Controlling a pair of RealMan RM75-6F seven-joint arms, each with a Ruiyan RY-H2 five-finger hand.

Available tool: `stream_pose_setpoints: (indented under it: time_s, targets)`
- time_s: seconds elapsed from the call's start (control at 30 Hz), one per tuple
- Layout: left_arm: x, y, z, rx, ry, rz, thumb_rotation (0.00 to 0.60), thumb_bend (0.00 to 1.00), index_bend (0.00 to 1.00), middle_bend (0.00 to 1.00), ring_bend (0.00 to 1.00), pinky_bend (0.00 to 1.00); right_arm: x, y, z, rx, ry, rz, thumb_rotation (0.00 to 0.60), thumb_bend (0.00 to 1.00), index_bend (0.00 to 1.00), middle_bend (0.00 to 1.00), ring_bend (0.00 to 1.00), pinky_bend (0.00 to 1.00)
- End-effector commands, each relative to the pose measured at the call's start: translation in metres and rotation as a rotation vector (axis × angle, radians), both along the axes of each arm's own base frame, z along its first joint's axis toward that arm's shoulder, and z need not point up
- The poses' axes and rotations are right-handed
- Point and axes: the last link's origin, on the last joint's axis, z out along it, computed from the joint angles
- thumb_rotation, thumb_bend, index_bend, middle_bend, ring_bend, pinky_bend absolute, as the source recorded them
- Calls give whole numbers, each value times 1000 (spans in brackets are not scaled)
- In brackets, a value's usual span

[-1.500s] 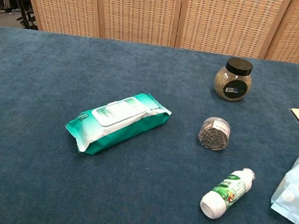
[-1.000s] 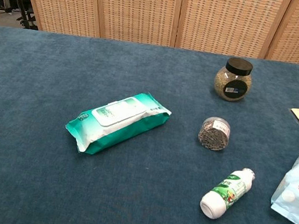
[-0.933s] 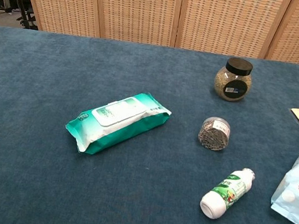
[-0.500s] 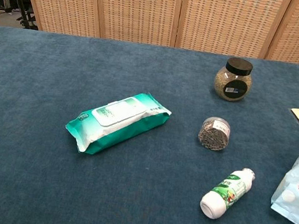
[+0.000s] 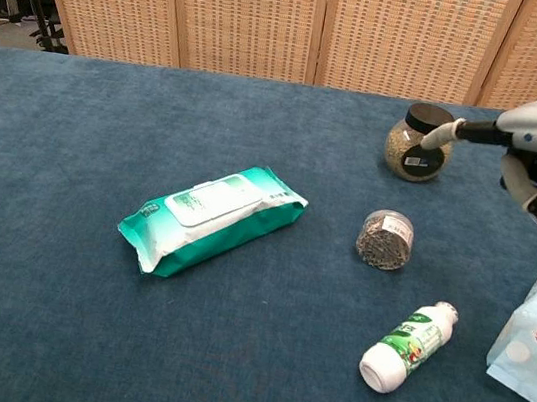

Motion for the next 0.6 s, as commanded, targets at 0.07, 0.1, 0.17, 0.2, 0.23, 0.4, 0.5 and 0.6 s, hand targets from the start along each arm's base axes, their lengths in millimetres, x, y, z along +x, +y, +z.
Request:
stream_pose_setpoints:
  time_s: [0.07, 0.1, 0.17, 0.2, 0.23, 0.4, 0.5, 0.6]
  targets:
    - [0, -1, 1, -5, -3, -5, 600, 23, 0, 0, 0, 0, 13, 10, -37, 65, 54, -19, 600, 1000, 95, 848, 824, 998]
    - [0, -1, 1, -5, -5, -7, 600, 22, 0, 0, 0, 0, 13, 10, -41, 65, 65, -28, 600, 1000, 101, 848, 825, 998]
    - [0, -2, 2, -2, -9, -9, 600, 22, 0, 0, 0, 0, 11, 12, -48, 69, 88, -44, 600, 1000, 107, 848, 824, 998]
    - [0, -2, 3, 0, -11, -11, 600, 22, 0, 0, 0, 0, 10, 13, -51, 71, 100, -53, 600, 1000, 108, 848, 824, 998]
    - [0, -3, 4, 1, -13, -12, 600, 22, 0, 0, 0, 0, 9, 14, -53, 71, 108, -58, 600, 1000, 108, 848, 824, 998]
    - [-1, -3, 5, -2, -21, -15, 600, 23, 0, 0, 0, 0, 11, 13, -58, 55, 115, -70, 600, 1000, 108, 848, 824, 998]
    - [-1, -3, 6, 2, -24, -14, 600, 22, 0, 0, 0, 0, 11, 13, -58, 51, 114, -75, 600, 1000, 108, 848, 824, 998]
    - [-2, -3, 7, 0, -25, -12, 600, 23, 0, 0, 0, 0, 11, 12, -58, 49, 117, -77, 600, 1000, 108, 848, 824, 998]
